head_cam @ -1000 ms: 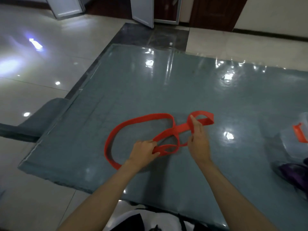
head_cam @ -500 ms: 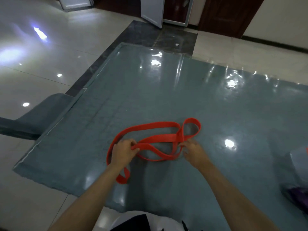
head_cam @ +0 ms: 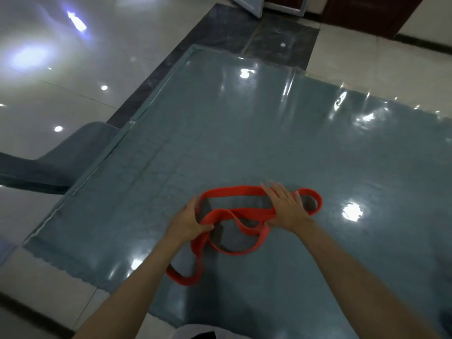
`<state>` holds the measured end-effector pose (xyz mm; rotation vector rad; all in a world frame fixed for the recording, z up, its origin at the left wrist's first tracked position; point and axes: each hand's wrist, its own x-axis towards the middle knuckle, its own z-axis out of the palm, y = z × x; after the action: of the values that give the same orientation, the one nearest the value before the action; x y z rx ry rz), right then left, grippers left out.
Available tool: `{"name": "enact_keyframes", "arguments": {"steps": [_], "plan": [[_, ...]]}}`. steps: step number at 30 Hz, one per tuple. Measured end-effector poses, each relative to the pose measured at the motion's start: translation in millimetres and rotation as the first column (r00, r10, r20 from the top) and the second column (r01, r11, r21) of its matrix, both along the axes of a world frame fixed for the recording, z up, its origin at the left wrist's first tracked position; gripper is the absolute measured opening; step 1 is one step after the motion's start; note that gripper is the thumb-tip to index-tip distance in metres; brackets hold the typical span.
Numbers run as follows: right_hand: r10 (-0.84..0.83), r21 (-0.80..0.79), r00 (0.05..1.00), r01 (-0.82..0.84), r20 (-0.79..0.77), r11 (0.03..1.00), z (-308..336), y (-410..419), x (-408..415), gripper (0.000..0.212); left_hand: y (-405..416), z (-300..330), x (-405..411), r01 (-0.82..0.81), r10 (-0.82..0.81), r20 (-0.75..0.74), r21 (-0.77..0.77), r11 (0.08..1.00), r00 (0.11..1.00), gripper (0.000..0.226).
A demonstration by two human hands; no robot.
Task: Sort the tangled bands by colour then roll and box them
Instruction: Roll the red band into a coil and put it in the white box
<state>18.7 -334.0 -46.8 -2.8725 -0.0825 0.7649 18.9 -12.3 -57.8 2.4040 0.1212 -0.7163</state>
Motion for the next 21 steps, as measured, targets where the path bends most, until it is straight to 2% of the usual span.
{"name": "enact_keyframes", "arguments": {"steps": [3, 5, 8, 10, 12, 14, 16, 19, 21], "plan": [[-0.012, -0.028, 0.999, 0.010, -0.049, 1.000, -4.1, -1.5, 9.8, 0.131, -25.1, -5.7, -19.1, -0.003, -0.001, 0.099, 0.046, 0.999, 0.995, 0.075], [0.005, -0.083, 1.000, -0.007, -0.017, 0.997, -6.4, 1.4, 10.9, 0.122, -39.0, -8.3, -30.4, -0.035, 0.031, 0.135, 0.029, 0.999, 0.990, 0.061], [0.097, -0.176, 0.995, -0.093, 0.011, 0.980, -7.0, 9.2, 8.6, 0.092, -44.8, -10.6, -39.3, -0.061, 0.035, 0.225, 0.109, 0.992, 0.974, 0.051], [0.074, -0.169, 0.996, -0.066, 0.042, 0.983, -6.5, 11.3, 7.3, 0.081, -38.8, -10.4, -38.5, -0.082, 0.017, 0.304, 0.203, 0.976, 0.953, 0.051], [0.012, -0.130, 0.999, -0.007, 0.043, 0.991, -4.6, 10.9, 7.2, 0.077, -29.7, -8.4, -35.4, -0.116, 0.057, 0.248, 0.227, 0.967, 0.967, 0.067], [-0.018, -0.093, 1.000, 0.020, 0.020, 0.995, -4.4, 10.3, 5.4, 0.070, -19.8, -8.4, -32.3, -0.114, 0.095, 0.130, 0.142, 0.983, 0.987, 0.080], [-0.033, -0.048, 0.999, 0.033, 0.001, 0.998, -5.6, 9.4, 1.2, 0.060, -14.1, -10.5, -30.6, -0.109, 0.104, 0.080, 0.060, 0.992, 0.991, 0.080], [-0.051, -0.018, 0.998, 0.052, 0.038, 0.999, -6.5, 9.6, -10.6, 0.039, -19.0, -11.2, -30.4, -0.164, 0.159, 0.131, 0.028, 0.986, 0.979, 0.064], [-0.067, -0.027, 0.995, 0.069, 0.067, 0.997, -5.7, 10.5, -20.3, 0.033, -28.9, -10.4, -34.5, -0.155, 0.141, 0.191, 0.061, 0.986, 0.971, 0.039]]}}
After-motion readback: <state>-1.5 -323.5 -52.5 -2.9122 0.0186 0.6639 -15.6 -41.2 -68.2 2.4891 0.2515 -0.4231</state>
